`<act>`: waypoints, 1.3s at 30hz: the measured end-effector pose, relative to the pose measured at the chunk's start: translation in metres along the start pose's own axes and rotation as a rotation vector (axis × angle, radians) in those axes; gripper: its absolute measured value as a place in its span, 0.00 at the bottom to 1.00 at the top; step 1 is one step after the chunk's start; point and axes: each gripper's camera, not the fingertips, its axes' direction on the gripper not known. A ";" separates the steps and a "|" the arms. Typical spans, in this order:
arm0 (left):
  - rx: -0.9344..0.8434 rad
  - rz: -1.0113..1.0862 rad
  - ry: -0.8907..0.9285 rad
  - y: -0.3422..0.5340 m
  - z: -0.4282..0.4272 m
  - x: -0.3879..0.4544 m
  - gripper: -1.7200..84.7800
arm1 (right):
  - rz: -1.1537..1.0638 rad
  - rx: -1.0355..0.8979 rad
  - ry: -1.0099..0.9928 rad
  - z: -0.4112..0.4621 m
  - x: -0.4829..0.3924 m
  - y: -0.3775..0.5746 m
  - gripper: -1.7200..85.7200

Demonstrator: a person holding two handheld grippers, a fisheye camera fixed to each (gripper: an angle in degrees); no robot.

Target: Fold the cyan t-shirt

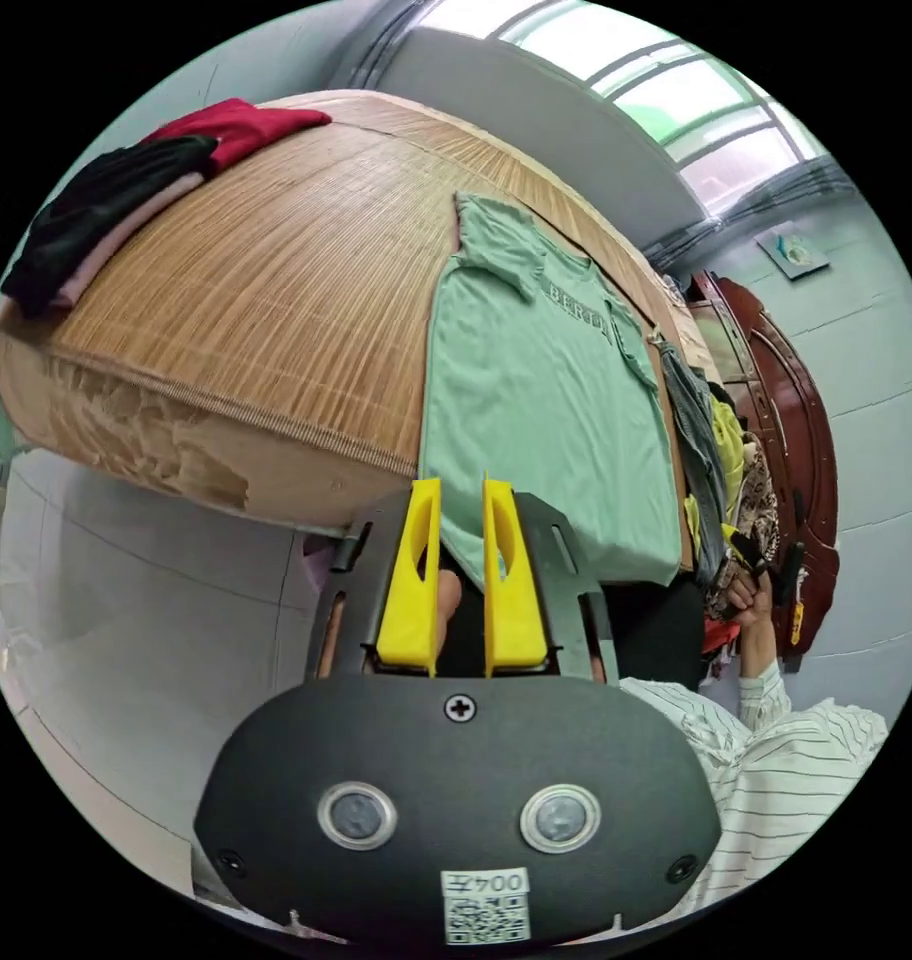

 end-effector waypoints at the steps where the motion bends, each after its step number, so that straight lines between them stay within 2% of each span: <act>1: -0.008 -0.034 0.062 0.009 -0.001 -0.008 0.10 | 0.022 0.024 -0.033 -0.010 0.007 0.010 0.01; 16: -0.085 -0.209 0.272 0.026 0.020 -0.044 0.14 | 0.038 0.057 -0.138 -0.052 0.016 0.062 0.01; 31: -0.222 -0.217 0.287 0.020 0.013 -0.054 0.16 | 0.050 0.052 -0.188 -0.059 0.006 0.074 0.01; 39: -0.209 -0.265 0.321 0.026 0.014 -0.069 0.13 | 0.068 0.049 -0.187 -0.056 -0.004 0.079 0.01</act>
